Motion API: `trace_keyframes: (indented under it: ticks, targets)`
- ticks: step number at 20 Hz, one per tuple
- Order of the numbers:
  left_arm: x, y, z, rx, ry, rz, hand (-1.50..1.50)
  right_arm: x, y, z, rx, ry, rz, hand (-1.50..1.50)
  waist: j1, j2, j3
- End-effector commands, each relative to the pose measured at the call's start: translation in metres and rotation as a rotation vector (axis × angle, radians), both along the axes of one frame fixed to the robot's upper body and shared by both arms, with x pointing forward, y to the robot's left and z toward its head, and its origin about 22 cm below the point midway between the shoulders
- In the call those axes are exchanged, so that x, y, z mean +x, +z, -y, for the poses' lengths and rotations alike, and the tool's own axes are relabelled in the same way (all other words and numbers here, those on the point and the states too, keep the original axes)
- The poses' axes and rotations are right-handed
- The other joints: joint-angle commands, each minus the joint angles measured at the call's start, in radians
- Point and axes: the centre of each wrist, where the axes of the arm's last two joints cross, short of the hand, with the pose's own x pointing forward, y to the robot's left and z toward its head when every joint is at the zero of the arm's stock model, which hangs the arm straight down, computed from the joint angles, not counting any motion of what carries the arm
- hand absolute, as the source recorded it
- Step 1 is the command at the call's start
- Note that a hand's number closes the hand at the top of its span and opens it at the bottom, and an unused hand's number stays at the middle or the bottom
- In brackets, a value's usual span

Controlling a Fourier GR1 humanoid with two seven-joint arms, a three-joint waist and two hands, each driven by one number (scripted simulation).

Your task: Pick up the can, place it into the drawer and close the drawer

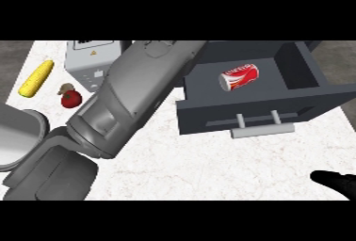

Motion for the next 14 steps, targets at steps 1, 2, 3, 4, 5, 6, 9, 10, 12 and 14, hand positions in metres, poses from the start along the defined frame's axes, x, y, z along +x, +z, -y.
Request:
trace_keyframes:
  ticks: [1,2,3,4,5,6,9,10,12,14]
  targets:
    - [-0.002,0.008,0.004,-0.041,0.001,-0.003,-1.50,0.020,0.005,0.000,-0.147,0.008,0.044,-1.50,0.001,0.008,0.001]
    - [0.000,0.004,0.001,-0.044,-0.008,-0.006,-1.50,0.017,0.011,-0.007,-0.191,-0.006,0.053,-1.50,0.007,0.007,-0.001]
    - [-0.001,0.003,0.001,-0.060,0.000,-0.009,-1.50,0.014,0.004,-0.010,-0.228,0.023,0.036,-1.50,0.001,0.002,0.000]
    - [-0.001,0.006,0.002,-0.064,-0.028,-0.012,-1.50,0.020,0.008,-0.015,-0.242,-0.025,0.040,-1.50,0.034,-0.005,-0.002]
    - [0.003,-0.011,-0.007,-0.082,-0.008,-0.001,-1.50,0.029,0.002,-0.014,-0.283,-0.015,0.036,-1.50,0.027,0.008,-0.001]
    - [0.000,0.002,-0.001,-0.091,-0.010,-0.005,-1.50,0.033,0.012,-0.012,-0.348,-0.023,0.045,-1.50,0.024,0.003,-0.001]
    - [-0.001,0.004,0.001,-0.092,-0.023,0.010,-1.50,0.051,-0.002,-0.026,-0.426,-0.040,0.050,-1.50,0.045,0.001,-0.001]
    - [-0.002,0.013,0.004,-0.080,0.009,0.037,-1.50,0.055,-0.008,-0.026,-0.477,-0.041,0.040,-1.50,0.049,0.002,-0.001]
    - [-0.003,0.008,0.004,-0.091,-0.008,0.021,-1.50,0.064,-0.015,-0.046,-0.534,-0.046,0.030,-1.50,0.048,-0.003,-0.001]
    - [0.000,0.014,0.004,-0.066,0.002,0.032,-1.50,0.076,-0.032,-0.037,-0.581,-0.046,0.020,-1.50,0.073,-0.006,-0.001]
